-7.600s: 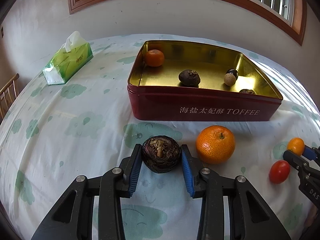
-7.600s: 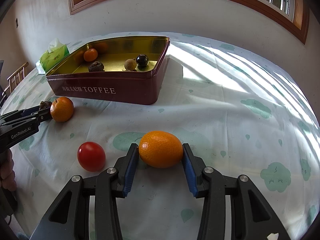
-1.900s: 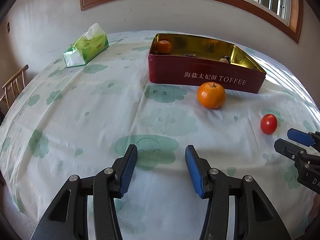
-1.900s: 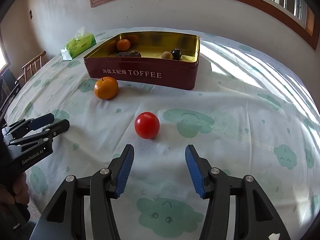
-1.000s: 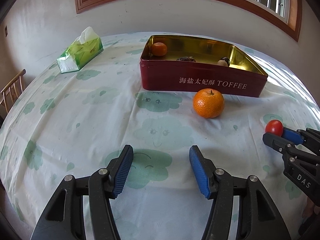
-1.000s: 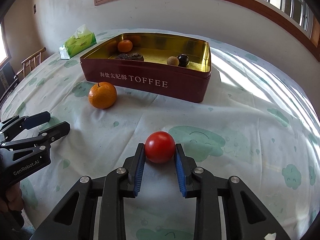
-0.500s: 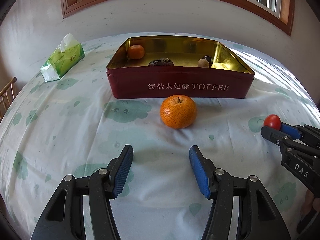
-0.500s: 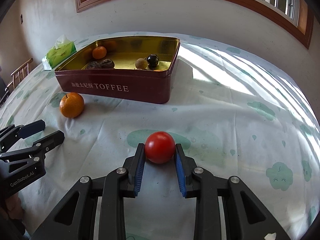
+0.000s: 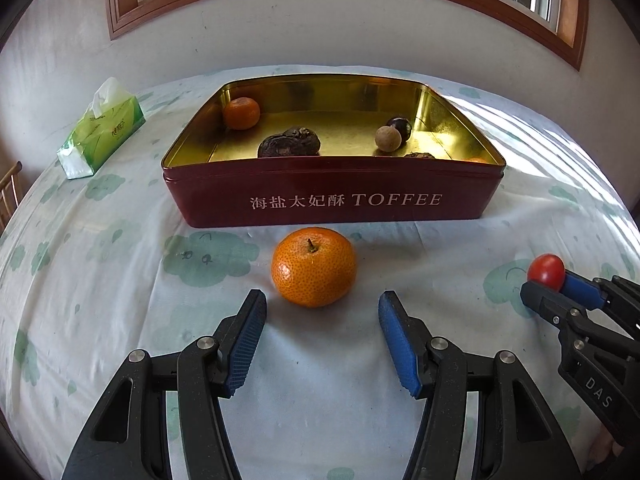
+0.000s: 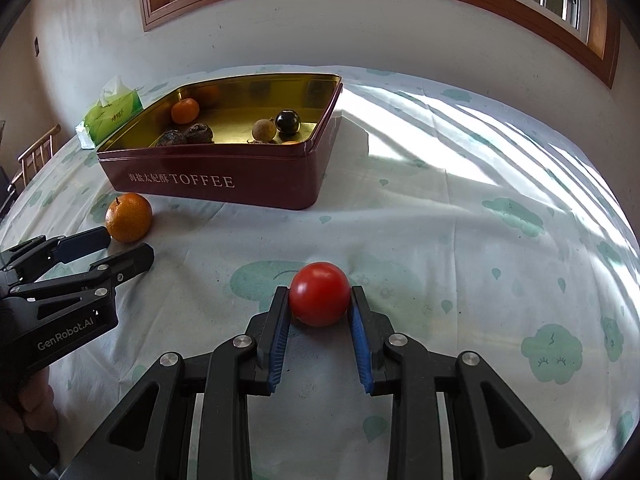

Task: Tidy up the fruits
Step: 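Grasp the mandarin with the left gripper while the right gripper holds the tomato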

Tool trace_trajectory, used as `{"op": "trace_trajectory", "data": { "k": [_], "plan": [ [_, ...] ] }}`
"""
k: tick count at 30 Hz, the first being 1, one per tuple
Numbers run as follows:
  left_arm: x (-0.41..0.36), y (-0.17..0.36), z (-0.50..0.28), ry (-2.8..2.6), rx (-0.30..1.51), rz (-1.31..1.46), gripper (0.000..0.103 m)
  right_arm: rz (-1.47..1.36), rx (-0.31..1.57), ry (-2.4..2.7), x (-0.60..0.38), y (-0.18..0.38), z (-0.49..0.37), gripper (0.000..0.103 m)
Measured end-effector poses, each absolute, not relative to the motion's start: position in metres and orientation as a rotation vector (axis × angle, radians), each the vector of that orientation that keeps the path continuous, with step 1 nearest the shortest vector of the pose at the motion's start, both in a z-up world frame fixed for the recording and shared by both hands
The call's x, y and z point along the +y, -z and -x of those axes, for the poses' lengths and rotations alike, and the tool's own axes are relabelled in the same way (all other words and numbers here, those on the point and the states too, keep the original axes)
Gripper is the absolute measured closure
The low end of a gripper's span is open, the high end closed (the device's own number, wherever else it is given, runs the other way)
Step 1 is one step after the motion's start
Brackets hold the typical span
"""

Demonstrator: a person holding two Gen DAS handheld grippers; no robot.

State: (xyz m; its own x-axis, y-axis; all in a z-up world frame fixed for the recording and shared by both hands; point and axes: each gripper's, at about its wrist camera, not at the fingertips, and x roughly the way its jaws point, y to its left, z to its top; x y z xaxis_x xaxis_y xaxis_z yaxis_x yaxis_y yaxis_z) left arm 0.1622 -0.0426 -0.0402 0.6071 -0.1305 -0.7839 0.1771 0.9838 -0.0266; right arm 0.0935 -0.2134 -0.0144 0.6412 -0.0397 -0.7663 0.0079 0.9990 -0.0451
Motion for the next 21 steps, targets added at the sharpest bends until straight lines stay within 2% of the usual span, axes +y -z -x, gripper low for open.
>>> {"op": "trace_trajectory", "data": {
  "k": [15, 17, 21],
  "plan": [
    [-0.042, 0.041, -0.182, 0.178, 0.900, -0.057, 0.044, 0.039, 0.874, 0.028, -0.213, 0.015, -0.093, 0.075],
    [-0.041, 0.041, -0.181, 0.183, 0.899, -0.061, 0.045, 0.040, 0.874, 0.028, -0.213, 0.015, -0.093, 0.075],
    [-0.038, 0.040, -0.179, 0.190, 0.894, -0.061, 0.056, 0.041, 0.874, 0.029, -0.213, 0.015, -0.093, 0.075]
  ]
}}
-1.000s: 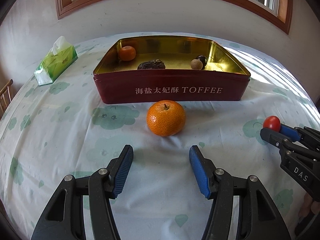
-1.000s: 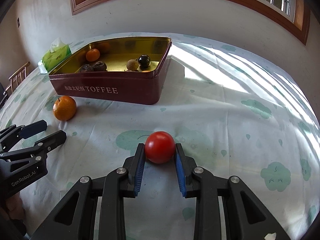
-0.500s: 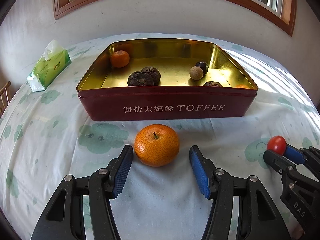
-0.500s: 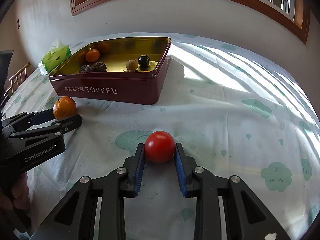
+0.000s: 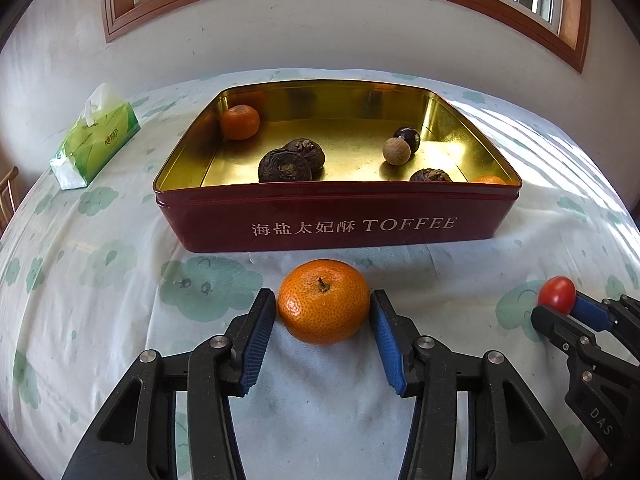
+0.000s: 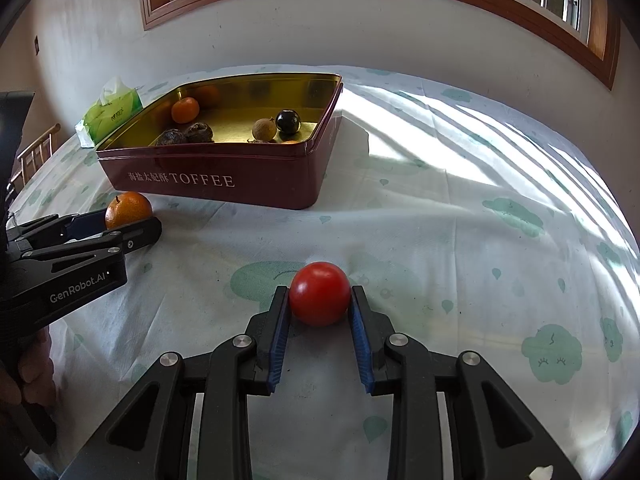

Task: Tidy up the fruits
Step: 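Grasp the mandarin with the left gripper while the right gripper holds the tomato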

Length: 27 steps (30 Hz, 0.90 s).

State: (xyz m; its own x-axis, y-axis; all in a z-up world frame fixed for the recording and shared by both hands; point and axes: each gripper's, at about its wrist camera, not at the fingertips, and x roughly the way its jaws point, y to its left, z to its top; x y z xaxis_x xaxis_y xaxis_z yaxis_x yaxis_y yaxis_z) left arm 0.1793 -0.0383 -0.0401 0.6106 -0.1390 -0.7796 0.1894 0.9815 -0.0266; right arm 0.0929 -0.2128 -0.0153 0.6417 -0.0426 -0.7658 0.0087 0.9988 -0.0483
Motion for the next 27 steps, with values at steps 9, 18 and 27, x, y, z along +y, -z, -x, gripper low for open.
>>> {"op": "trace_trajectory", "data": {
  "k": [9, 18, 27],
  "plan": [
    [-0.039, 0.039, -0.169, 0.193, 0.886, -0.083, 0.060, 0.051, 0.874, 0.034, -0.212, 0.016, -0.094, 0.075],
    [-0.038, 0.039, -0.159, 0.188, 0.884, -0.095, 0.060, 0.059, 0.874, 0.036, -0.211, 0.016, -0.094, 0.076],
    [-0.039, 0.039, -0.151, 0.185, 0.880, -0.111, 0.060, 0.063, 0.875, 0.041, -0.211, 0.016, -0.094, 0.076]
  ]
}}
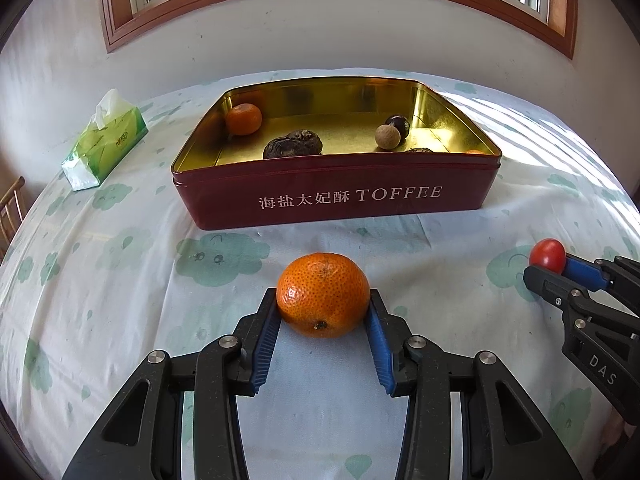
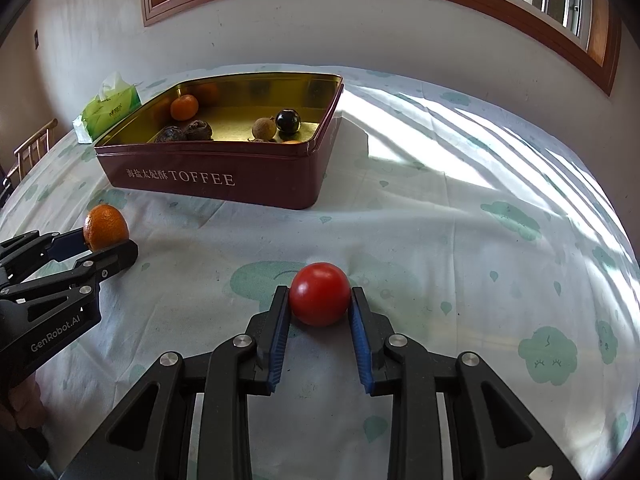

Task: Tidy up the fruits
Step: 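Grasp the mandarin with the left gripper while the right gripper holds the tomato, then carry the mandarin and cherry tomato into the TOFFEE tin with both grippers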

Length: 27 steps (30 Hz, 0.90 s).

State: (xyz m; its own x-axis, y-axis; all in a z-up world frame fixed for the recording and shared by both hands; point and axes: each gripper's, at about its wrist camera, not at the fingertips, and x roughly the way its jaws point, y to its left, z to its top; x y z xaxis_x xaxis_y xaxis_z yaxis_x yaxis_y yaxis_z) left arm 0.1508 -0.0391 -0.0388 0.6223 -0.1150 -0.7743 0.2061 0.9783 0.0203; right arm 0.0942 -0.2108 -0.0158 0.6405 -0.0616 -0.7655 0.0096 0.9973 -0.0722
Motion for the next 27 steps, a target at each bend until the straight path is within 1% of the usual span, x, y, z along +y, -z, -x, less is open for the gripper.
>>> {"op": "trace_trajectory", "data": {
  "k": [15, 27],
  "plan": [
    [-0.028, 0.032, -0.151, 0.197, 0.910, -0.041, 0.060, 0.066, 0.876, 0.011, -0.197, 0.001, -0.093, 0.076],
    [-0.002, 0.011, -0.156, 0.170, 0.877, 0.022, 0.060, 0.060, 0.854, -0.039, -0.179, -0.020, -0.097, 0.076]
  ]
}}
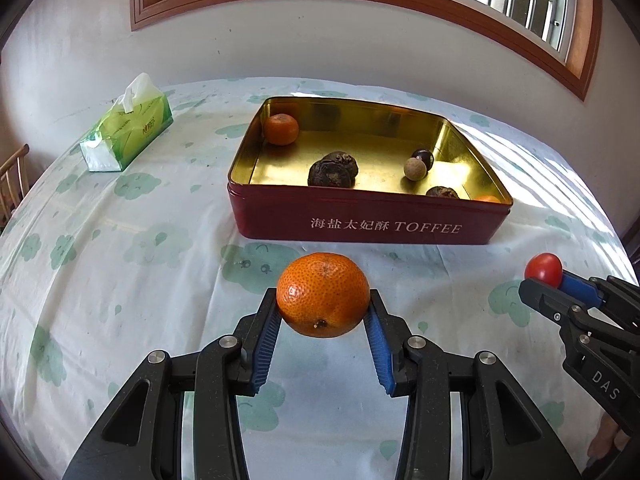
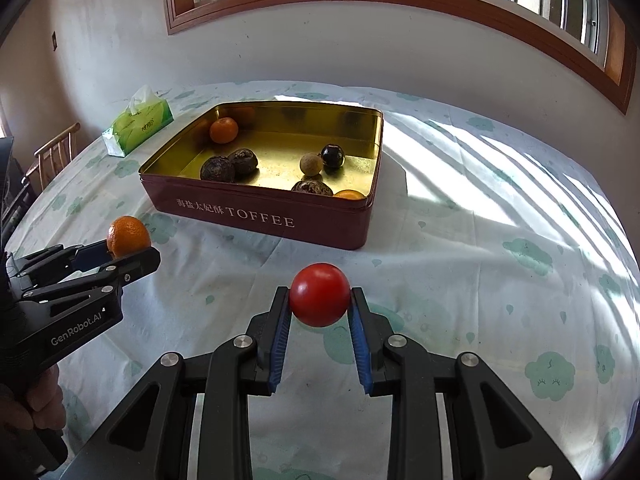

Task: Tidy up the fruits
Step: 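Carry the mandarin and cherry tomato into the TOFFEE tin with both grippers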

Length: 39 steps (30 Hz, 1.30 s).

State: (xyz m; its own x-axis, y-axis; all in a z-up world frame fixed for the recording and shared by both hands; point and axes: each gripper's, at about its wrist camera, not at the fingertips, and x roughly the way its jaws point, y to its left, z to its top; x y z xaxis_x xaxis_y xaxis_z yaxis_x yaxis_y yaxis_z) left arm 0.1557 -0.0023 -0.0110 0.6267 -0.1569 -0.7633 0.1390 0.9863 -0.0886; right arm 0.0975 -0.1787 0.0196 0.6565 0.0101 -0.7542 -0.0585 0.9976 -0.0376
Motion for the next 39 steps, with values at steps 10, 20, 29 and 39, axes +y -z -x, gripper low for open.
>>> {"op": "trace_trajectory", "data": {
  "k": [10, 20, 29, 39],
  "plan": [
    [0.012, -0.018, -0.176, 0.157, 0.809, 0.028, 0.060, 0.063, 0.810, -0.059, -0.175, -0.045, -0.118, 0.076],
    [0.014, -0.028, -0.214, 0.164, 0.788, 0.028, 0.060, 0.064, 0.798, -0.072, -0.170, -0.054, -0.156, 0.076],
    [0.008, -0.012, -0.242, 0.149, 0.828, 0.015, 0.060, 0.075, 0.829, -0.076, -0.164, -0.040, -0.195, 0.076],
    [0.002, 0.002, -0.253, 0.139, 0.863, -0.008, 0.060, 0.085, 0.864, -0.067, -0.162, -0.022, -0.213, 0.076]
  ]
}}
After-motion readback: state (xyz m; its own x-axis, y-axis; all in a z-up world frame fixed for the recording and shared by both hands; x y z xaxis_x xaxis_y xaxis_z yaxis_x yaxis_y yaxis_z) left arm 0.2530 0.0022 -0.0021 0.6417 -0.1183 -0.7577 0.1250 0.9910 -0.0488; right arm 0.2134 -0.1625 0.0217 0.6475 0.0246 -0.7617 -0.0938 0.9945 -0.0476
